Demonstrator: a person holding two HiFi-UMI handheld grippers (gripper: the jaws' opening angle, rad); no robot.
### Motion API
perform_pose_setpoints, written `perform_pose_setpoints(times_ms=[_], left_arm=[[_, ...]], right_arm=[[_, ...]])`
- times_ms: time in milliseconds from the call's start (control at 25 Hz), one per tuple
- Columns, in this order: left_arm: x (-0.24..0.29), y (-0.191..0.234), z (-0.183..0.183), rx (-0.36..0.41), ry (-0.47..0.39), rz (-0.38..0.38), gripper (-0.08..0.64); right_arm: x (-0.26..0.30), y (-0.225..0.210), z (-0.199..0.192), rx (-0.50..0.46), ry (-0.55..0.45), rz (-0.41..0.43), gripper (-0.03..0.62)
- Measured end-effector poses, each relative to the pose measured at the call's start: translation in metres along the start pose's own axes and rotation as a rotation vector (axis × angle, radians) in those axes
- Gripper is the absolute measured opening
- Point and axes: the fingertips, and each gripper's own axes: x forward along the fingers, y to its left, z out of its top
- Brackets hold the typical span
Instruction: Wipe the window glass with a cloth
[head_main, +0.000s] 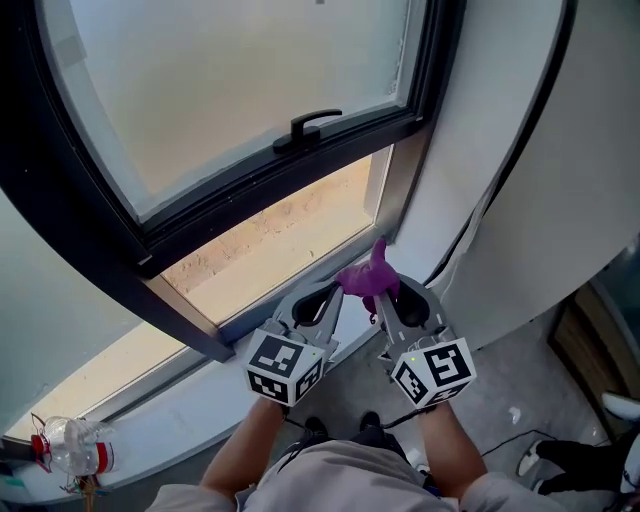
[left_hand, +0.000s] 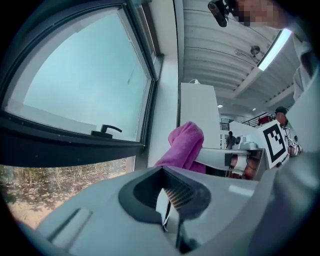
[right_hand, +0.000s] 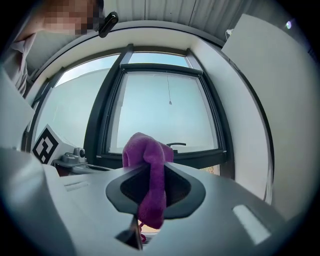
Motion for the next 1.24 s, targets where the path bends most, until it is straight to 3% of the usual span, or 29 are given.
perform_pose_setpoints(times_ms=[520, 1240], left_arm=[[-0.026, -0.004, 0.016, 0.015, -0.03, 0.062, 0.0], [-0.031, 0.003, 0.017, 0.017, -0.034, 0.072, 0.0]], right_arm=[[-0.002, 0.024, 0.021, 0.012, -0.057, 0.065, 0.078], [0.003, 0.02, 0.021, 0.022, -0.056, 0.033, 0.078]])
